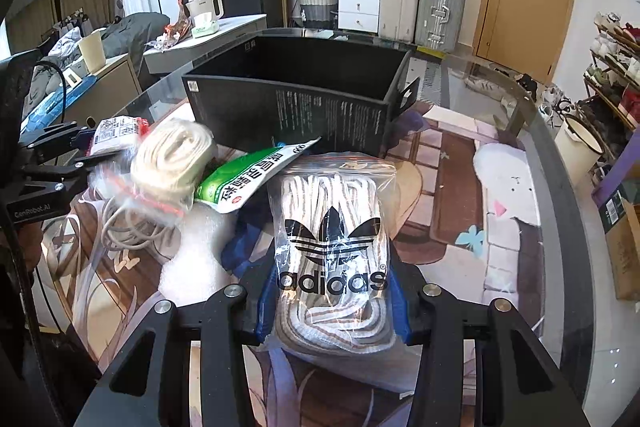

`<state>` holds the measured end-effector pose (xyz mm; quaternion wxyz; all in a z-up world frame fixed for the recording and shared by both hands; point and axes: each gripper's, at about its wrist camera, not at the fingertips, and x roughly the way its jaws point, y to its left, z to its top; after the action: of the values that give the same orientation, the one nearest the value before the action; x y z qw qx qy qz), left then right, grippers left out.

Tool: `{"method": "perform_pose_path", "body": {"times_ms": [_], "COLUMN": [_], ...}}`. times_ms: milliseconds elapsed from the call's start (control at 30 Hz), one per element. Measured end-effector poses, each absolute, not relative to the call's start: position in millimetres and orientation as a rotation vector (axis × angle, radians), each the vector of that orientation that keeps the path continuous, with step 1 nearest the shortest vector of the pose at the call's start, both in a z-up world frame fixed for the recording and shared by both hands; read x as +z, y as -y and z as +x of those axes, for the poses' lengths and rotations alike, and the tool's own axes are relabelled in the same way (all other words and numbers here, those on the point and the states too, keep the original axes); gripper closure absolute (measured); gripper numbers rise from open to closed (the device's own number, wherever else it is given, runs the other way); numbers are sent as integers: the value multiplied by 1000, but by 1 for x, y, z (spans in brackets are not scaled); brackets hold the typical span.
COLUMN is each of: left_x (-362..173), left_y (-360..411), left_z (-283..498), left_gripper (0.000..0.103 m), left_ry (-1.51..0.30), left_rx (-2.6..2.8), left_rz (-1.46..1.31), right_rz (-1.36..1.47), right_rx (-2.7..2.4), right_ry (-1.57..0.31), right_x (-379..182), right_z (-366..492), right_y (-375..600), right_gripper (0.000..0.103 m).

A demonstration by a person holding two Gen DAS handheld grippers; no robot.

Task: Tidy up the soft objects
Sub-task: 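Carry the adidas bag with the right gripper while the left carries the packet over the black box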

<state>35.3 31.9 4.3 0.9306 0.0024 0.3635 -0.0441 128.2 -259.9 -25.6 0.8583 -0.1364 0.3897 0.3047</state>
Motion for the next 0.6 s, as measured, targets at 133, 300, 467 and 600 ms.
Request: {"method": "perform_pose_path", "body": {"times_ms": [133,300,467,600], "left_x": [13,21,27,33], "left_y": [-36,-40,-44,-43], "left_z": [33,31,33,34], "left_gripper": [54,54,54,54], "left_ry": [-717,-687,-663,-640], "left_rx": [-79,-68,-60,-58], "left_rz": [-8,-29,-52,-62], "right_rz": [-274,-251,-241,-233], "right_rx": [619,600,595,603], "right_ry": [-791,-762,-729,-707], "right_x": [-15,-1,12,22], "right_z": [127,124,119,117], "right_y": [266,277,280,280], "right_gripper": [57,57,57,57]}}
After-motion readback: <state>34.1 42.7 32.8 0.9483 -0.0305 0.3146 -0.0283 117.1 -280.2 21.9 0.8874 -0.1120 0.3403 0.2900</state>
